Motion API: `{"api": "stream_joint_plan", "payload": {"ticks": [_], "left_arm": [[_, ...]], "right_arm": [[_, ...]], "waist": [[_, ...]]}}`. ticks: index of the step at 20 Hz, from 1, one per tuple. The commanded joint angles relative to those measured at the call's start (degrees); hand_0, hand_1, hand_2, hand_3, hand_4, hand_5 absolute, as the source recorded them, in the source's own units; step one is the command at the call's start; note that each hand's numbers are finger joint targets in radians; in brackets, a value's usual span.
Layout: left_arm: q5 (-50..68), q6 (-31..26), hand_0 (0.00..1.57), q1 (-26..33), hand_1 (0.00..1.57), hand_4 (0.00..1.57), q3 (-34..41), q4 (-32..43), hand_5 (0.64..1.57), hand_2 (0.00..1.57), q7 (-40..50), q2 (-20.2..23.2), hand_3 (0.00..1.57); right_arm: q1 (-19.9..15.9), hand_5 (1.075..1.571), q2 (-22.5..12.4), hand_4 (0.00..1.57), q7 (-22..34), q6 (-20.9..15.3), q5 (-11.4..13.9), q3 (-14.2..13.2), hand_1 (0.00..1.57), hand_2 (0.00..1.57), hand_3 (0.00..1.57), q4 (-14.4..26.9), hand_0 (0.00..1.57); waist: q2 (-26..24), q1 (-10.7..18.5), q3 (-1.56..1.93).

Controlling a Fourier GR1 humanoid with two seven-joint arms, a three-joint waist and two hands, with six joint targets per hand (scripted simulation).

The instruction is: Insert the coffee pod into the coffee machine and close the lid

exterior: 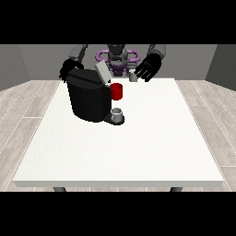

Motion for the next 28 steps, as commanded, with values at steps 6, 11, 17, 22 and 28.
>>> {"api": "stream_joint_plan", "payload": {"ticks": [6, 11, 17, 22, 28], "left_arm": [[0.23, -1.89, 1.26, -8.1, 1.26, 0.52, 1.7, 0.73, 1.571, 1.32, 3.29, 0.88, 1.25], [-1.27, 0.54, 1.28, -9.06, 1.28, 0.5, 1.79, 1.55, 1.571, 1.31, 3.89, 1.24, 1.23], [-1.76, -0.55, 1.31, -9.26, 1.31, 0.49, 1.05, 2.21, 1.571, 1.33, 3.25, 0.15, 1.23], [-1.23, -1.3, 1.32, -9.99, 1.32, 0.51, 2.7, 3.62, 1.571, 1.33, 3.18, 2.17, 1.23], [-2.05, -0.81, 1.18, -7.24, 1.18, 0.5, 1.17, 3.39, 1.571, 1.25, 2.31, -1.13, 1.18]], "right_arm": [[-4.52, 1.571, -0.98, 0.5, 2.67, -0.38, 0.3, -0.29, 0.0, 0.0, 0.0, -1.02, 0.0], [-5.1, 1.571, -0.86, 0.48, 3.29, -1.32, 0.31, -0.55, 0.0, 0.0, 0.0, -3.06, 0.0], [-2.78, 1.571, 0.7, 0.48, 1.0, -3.78, 3.13, 1.23, 0.0, 0.0, 0.0, -2.79, 0.0], [-1.97, 1.571, -1.18, 0.53, 1.41, 0.32, 0.05, 0.12, 0.0, 0.0, 0.0, -3.98, 0.0], [0.26, 1.571, -0.34, 0.5, 1.47, -1.03, 0.51, 0.31, 0.0, 0.0, 0.0, -4.69, 0.0]], "waist": [[3.97, -2.31, 0.01], [5.16, -3.77, 0.01], [5.42, -3.52, 0.01], [6.55, -5.23, 0.01], [3.65, -3.79, 0.0]]}}
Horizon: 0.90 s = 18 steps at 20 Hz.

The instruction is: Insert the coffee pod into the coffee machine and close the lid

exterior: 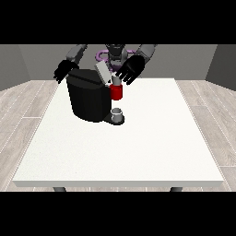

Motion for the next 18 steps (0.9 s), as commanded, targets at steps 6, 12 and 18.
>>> {"api": "stream_joint_plan", "payload": {"ticks": [6, 12, 18], "left_arm": [[-0.67, 0.45, 1.19, -1.48, 1.19, 0.51, 0.09, -0.12, 1.571, 1.27, -1.46, -0.09, 1.2], [-1.31, 0.17, 1.19, -0.31, 1.19, 0.49, -0.68, 0.12, 1.571, 1.25, -0.46, -1.85, 1.18], [-1.57, 0.25, 1.22, -0.44, 1.22, 0.48, 0.38, 2.16, 1.571, 1.27, -1.75, 0.27, 1.17]], "right_arm": [[-2.33, 1.571, -0.98, 0.48, -0.35, -0.13, -1.32, -2.2, 0.0, 0.0, 0.0, 0.12, 0.0], [0.35, 1.571, 1.06, 0.45, -2.69, -2.67, 0.36, -1.38, 0.0, 0.0, 0.0, 1.59, 0.0], [-0.34, 1.571, -0.24, 0.45, 0.25, -0.05, -0.74, -0.32, 0.0, 0.0, 0.0, -2.06, 0.0]], "waist": [[2.4, 0.72, 0.0], [0.92, 1.86, 0.01], [2.63, -0.65, -0.01]]}}
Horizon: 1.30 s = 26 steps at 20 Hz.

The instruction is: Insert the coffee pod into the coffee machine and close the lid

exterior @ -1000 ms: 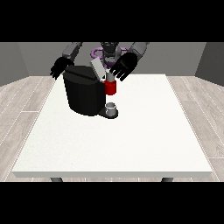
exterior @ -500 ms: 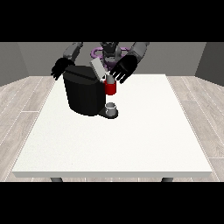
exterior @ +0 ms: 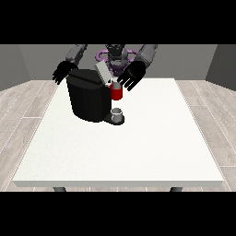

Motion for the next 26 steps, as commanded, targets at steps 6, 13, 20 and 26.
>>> {"api": "stream_joint_plan", "payload": {"ticks": [6, 13, 20, 26], "left_arm": [[-1.07, -2.88, 1.16, -4.8, 1.16, 0.46, -0.86, -0.18, 1.571, 1.19, 3.21, -0.23, 1.06], [-2.34, 0.21, 1.06, -0.17, 1.06, 0.39, -1.03, -0.23, 1.571, 1.11, 0.61, -0.08, 0.94], [-2.28, -1.8, 1.07, -0.7, 1.07, 0.37, -0.53, 0.54, 1.571, 1.12, -2.51, 2.18, 0.93], [-5.39, -4.94, 0.0, 0.0, 0.0, 0.0, -4.23, -0.23, 1.571, 0.0, -2.96, 2.12, 0.0]], "right_arm": [[-2.73, 1.571, 0.08, 0.37, -3.09, -0.24, -0.64, -1.67, 0.0, 0.0, 0.0, 3.6, 0.0], [0.21, 1.571, -2.31, 0.44, -3.61, 2.55, -2.2, -2.9, 0.0, 0.0, 0.0, 2.93, 0.0], [-3.57, 1.571, -3.56, 0.46, 2.44, 1.53, -2.41, -3.29, 0.0, 0.0, 0.0, 0.84, 0.0], [0.44, 1.571, -1.88, 0.42, -3.6, 2.14, -2.35, -2.96, 0.0, 0.0, 0.0, 4.23, 0.0]], "waist": [[2.71, 0.48, -0.03], [1.23, 0.32, -0.05], [0.97, 0.78, -0.08], [0.43, 1.4, -0.04]]}}
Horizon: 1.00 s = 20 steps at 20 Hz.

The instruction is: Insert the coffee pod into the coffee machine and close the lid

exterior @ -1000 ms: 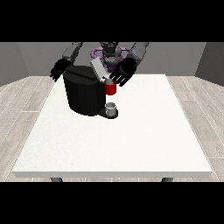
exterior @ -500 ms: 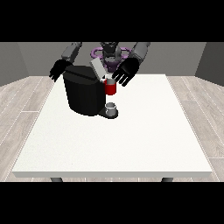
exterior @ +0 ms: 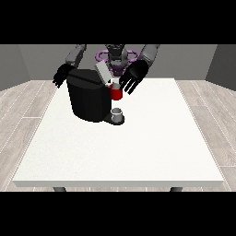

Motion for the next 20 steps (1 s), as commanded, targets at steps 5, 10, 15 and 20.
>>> {"api": "stream_joint_plan", "payload": {"ticks": [5, 10, 15, 20], "left_arm": [[-2.37, -0.27, 0.0, 2.03, 0.0, 0.0, -1.64, 0.93, 1.571, 0.0, -0.49, -0.72, 0.0], [-3.03, -0.03, 0.0, 1.91, 0.0, 0.0, -1.66, 0.36, 1.571, 0.0, 0.69, -1.56, 0.0], [-2.16, -2.22, 0.0, 4.63, 0.0, 0.0, -1.22, -0.46, 1.571, 0.0, -0.33, -1.64, 0.0], [-0.34, -3.14, 0.0, 5.8, 0.0, 0.0, -0.09, -2.09, 1.571, 0.0, 2.76, -5.21, 0.0]], "right_arm": [[-0.08, 1.571, 1.68, 0.35, 1.41, -1.9, 0.84, 1.21, 0.0, 0.0, 0.0, -0.54, 0.0], [0.25, 1.571, 1.61, 0.38, 2.8, -3.17, 1.78, 1.39, 0.0, 0.0, 0.0, -0.31, 0.0], [3.52, 1.571, 0.89, 0.39, 0.42, -2.31, 0.76, -0.08, 0.0, 0.0, 0.0, 0.87, 0.0], [6.29, 1.571, 0.5, 0.39, -1.49, -0.13, -1.73, -1.76, 0.0, 0.0, 0.0, 3.15, 0.0]], "waist": [[-0.77, 0.63, -0.16], [-3.04, 0.98, -0.17], [-6.63, 3.04, -0.16], [-10.29, 4.07, -0.15]]}}
